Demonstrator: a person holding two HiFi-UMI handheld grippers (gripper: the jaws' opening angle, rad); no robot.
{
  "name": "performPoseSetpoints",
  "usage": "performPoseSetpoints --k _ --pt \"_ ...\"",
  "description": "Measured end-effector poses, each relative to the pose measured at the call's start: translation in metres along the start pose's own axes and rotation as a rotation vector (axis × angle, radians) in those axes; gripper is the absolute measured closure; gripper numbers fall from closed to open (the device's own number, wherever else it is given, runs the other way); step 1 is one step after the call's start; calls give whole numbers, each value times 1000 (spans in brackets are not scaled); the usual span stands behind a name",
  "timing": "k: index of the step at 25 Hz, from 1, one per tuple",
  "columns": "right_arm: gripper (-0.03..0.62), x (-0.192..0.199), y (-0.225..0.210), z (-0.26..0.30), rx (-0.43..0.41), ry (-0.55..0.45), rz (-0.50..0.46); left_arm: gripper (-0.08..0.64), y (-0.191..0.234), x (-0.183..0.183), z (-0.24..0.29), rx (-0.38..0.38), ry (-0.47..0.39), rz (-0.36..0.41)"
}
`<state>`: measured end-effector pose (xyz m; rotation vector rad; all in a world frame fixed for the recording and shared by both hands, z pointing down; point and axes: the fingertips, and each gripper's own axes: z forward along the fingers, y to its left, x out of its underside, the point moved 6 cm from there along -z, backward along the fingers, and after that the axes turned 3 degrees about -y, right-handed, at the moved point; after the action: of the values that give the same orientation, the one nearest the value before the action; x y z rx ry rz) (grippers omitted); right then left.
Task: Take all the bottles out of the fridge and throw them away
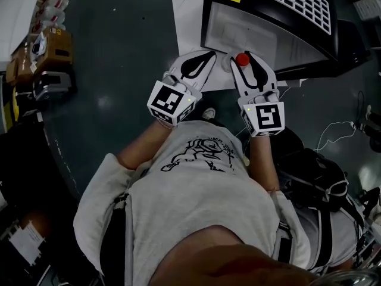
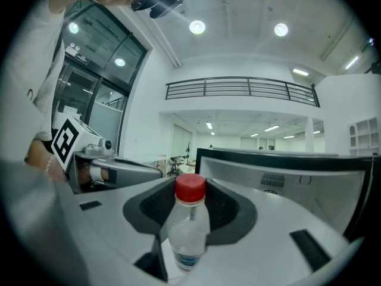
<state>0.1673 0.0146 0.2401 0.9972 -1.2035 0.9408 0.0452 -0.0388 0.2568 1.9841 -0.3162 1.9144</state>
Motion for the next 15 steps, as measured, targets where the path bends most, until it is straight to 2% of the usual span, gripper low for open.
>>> performPoseSetpoints --k 15 --pt "436 -19 77 72 -75 -5 -31 551 77 -9 -71 -65 -5 -10"
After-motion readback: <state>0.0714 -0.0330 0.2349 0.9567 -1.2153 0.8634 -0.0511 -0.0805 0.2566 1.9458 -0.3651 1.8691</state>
